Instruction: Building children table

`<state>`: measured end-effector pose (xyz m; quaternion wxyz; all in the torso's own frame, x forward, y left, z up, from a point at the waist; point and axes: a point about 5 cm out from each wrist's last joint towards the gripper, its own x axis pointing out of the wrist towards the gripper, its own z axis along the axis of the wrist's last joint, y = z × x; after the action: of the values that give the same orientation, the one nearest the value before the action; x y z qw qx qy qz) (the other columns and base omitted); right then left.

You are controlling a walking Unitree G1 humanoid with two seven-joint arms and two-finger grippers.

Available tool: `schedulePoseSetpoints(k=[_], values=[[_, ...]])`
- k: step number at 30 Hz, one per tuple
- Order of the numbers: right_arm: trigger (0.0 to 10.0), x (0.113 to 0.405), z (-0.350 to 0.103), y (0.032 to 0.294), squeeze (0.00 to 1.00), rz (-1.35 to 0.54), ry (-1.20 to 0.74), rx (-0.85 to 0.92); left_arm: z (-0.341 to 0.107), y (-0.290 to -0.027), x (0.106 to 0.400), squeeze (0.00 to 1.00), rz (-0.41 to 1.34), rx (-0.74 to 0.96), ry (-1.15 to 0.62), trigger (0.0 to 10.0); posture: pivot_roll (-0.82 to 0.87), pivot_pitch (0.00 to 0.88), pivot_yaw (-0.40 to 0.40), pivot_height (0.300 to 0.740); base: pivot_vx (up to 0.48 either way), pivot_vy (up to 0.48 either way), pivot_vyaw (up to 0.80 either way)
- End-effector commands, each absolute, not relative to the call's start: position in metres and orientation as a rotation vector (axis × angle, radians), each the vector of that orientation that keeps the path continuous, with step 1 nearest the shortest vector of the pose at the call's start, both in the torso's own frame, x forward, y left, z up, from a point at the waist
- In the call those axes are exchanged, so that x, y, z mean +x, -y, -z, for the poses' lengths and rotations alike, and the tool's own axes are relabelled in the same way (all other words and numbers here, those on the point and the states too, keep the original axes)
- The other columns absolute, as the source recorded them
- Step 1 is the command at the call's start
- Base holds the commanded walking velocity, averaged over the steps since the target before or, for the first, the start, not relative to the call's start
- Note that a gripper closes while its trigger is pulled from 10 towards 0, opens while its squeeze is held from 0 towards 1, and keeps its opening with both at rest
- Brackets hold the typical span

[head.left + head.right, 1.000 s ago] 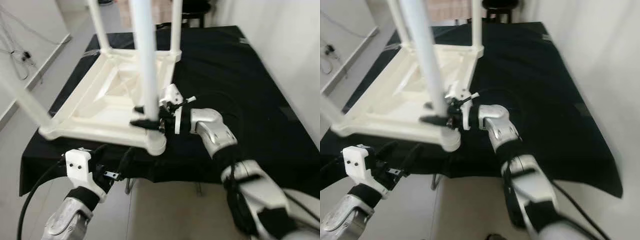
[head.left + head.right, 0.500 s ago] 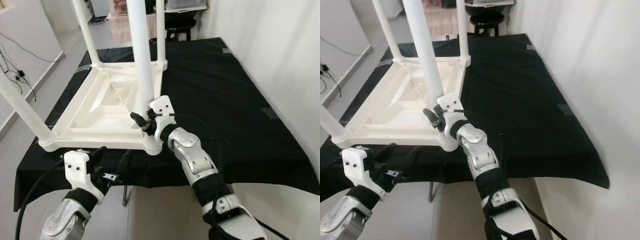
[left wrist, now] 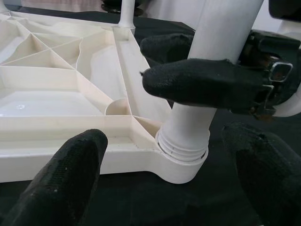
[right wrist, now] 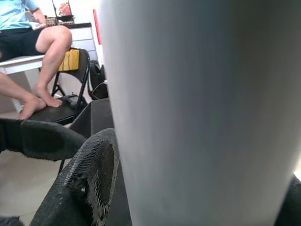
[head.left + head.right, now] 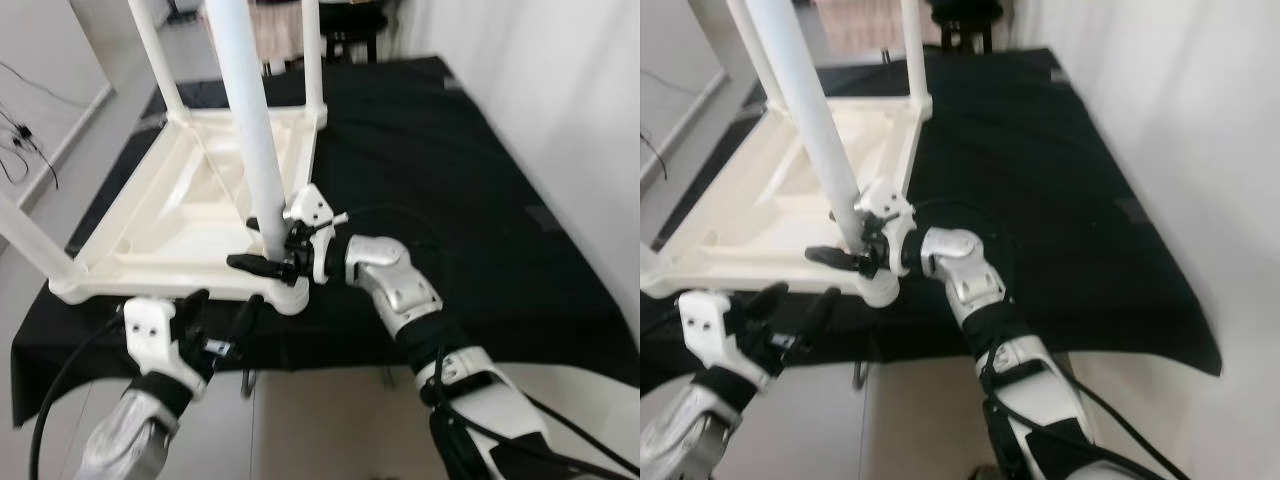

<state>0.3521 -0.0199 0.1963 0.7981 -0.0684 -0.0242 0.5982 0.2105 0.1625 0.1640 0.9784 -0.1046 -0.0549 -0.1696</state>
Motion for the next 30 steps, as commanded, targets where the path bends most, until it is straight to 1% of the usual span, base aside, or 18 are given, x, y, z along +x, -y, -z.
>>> schedulePoseSetpoints(k=[1, 2, 6, 7, 9, 10, 16, 19, 21, 22, 23, 24, 25, 26, 27, 28, 29, 30], values=[[10.0, 0.35, -0.194, 0.014, 0.0, -1.335, 0.025, -0.128, -0.16, -0.166, 0.209, 0.0, 0.321, -0.209, 0.095, 10.0, 0.05, 0.121, 0.036, 0.74, 0.0, 0.0, 0.0], [10.0, 0.355, -0.188, 0.019, 0.0, -1.391, -0.043, -0.103, -0.16, -0.164, 0.208, 0.0, 0.319, -0.208, 0.097, 10.0, 0.05, 0.127, 0.029, 0.74, 0.0, 0.0, 0.0], [10.0, 0.357, -0.185, 0.022, 0.0, -1.407, -0.073, -0.093, -0.161, -0.163, 0.207, 0.0, 0.319, -0.209, 0.098, 10.0, 0.05, 0.127, 0.029, 0.74, 0.0, 0.0, 0.0], [3.9, 0.359, -0.185, 0.022, 0.0, -1.4, -0.076, -0.101, -0.161, -0.163, 0.206, 0.0, 0.319, -0.21, 0.098, 10.0, 0.05, 0.133, 0.023, 0.74, 0.0, 0.0, 0.0], [3.9, 0.361, -0.185, 0.023, 0.0, -1.396, -0.076, -0.107, -0.161, -0.162, 0.206, 0.0, 0.32, -0.21, 0.098, 10.0, 0.05, 0.133, 0.023, 0.74, 0.0, 0.0, 0.0], [0.0, 0.362, -0.187, 0.024, 0.0, -1.403, -0.078, -0.095, -0.161, -0.162, 0.206, 0.0, 0.321, -0.21, 0.099, 10.0, 0.05, 0.138, 0.021, 0.74, 0.0, 0.0, 0.0], [0.0, 0.364, -0.187, 0.033, 0.0, -1.404, -0.088, -0.091, -0.162, -0.16, 0.204, 0.0, 0.321, -0.213, 0.101, 10.0, 0.05, 0.147, 0.02, 0.74, 0.0, 0.0, 0.0], [0.0, 0.367, -0.182, 0.044, 0.0, -1.354, -0.104, -0.167, -0.163, -0.159, 0.204, 0.0, 0.323, -0.216, 0.101, 10.0, 0.04, 0.156, 0.02, 0.74, 0.0, 0.0, 0.0], [0.0, 0.374, -0.175, 0.054, 0.0, -1.176, -0.124, -0.227, -0.163, -0.16, 0.204, 0.0, 0.325, -0.217, 0.1, 10.0, 0.04, 0.165, 0.013, 0.74, 0.0, 0.0, 0.0], [0.0, 0.374, -0.175, 0.054, 0.0, -1.176, -0.124, -0.227, -0.163, -0.16, 0.204, 0.0, 0.325, -0.217, 0.1, 10.0, 0.04, 0.165, 0.013, 0.74, 0.0, 0.0, 0.0], [0.0, 0.38, -0.165, 0.058, 0.0, -0.957, -0.17, -0.214, -0.163, -0.16, 0.203, 0.0, 0.325, -0.216, 0.099, 10.0, 0.05, 0.164, 0.01, 0.74, 0.0, 0.0, 0.0], [0.0, 0.383, -0.158, 0.062, 0.0, -0.802, -0.206, -0.209, -0.162, -0.161, 0.203, 0.0, 0.325, -0.215, 0.098, 10.0, 0.04, 0.164, 0.01, 0.74, 0.0, 0.0, 0.0], [0.0, 0.383, -0.158, 0.062, 0.0, -0.802, -0.206, -0.209, -0.162, -0.161, 0.203, 0.0, 0.325, -0.215, 0.098, 10.0, 0.04, 0.164, 0.01, 0.74, 0.0, 0.0, 0.0], [0.0, 0.359, -0.134, 0.053, 0.0, -0.715, -0.211, -0.196, -0.163, -0.164, 0.203, 0.0, 0.322, -0.21, 0.098, 10.0, 0.04, 0.164, 0.022, 0.74, 0.0, 0.0, 0.0], [0.0, 0.337, -0.126, 0.042, 0.0, -0.653, -0.19, -0.146, -0.163, -0.167, 0.204, 0.0, 0.32, -0.205, 0.096, 10.0, 0.05, 0.19, 0.043, 0.74, 0.0, 0.0, 0.0], [0.0, 0.322, -0.127, 0.031, 0.0, -0.663, -0.153, -0.107, -0.162, -0.168, 0.205, 0.0, 0.317, -0.193, 0.092, 10.0, 0.04, 0.18, 0.041, 0.74, 0.0, 0.0, 0.0], [0.0, 0.315, -0.129, 0.024, 0.0, -0.673, -0.129, -0.083, -0.162, -0.169, 0.205, 0.0, 0.315, -0.185, 0.09, 10.0, 0.04, 0.18, 0.041, 0.74, 0.0, 0.0, 0.0], [0.0, 0.321, -0.131, 0.022, 0.0, -0.671, -0.124, -0.078, -0.162, -0.169, 0.207, 0.0, 0.313, -0.187, 0.091, 10.0, 0.04, 0.143, 0.039, 0.74, 0.0, 0.0, 0.0]])
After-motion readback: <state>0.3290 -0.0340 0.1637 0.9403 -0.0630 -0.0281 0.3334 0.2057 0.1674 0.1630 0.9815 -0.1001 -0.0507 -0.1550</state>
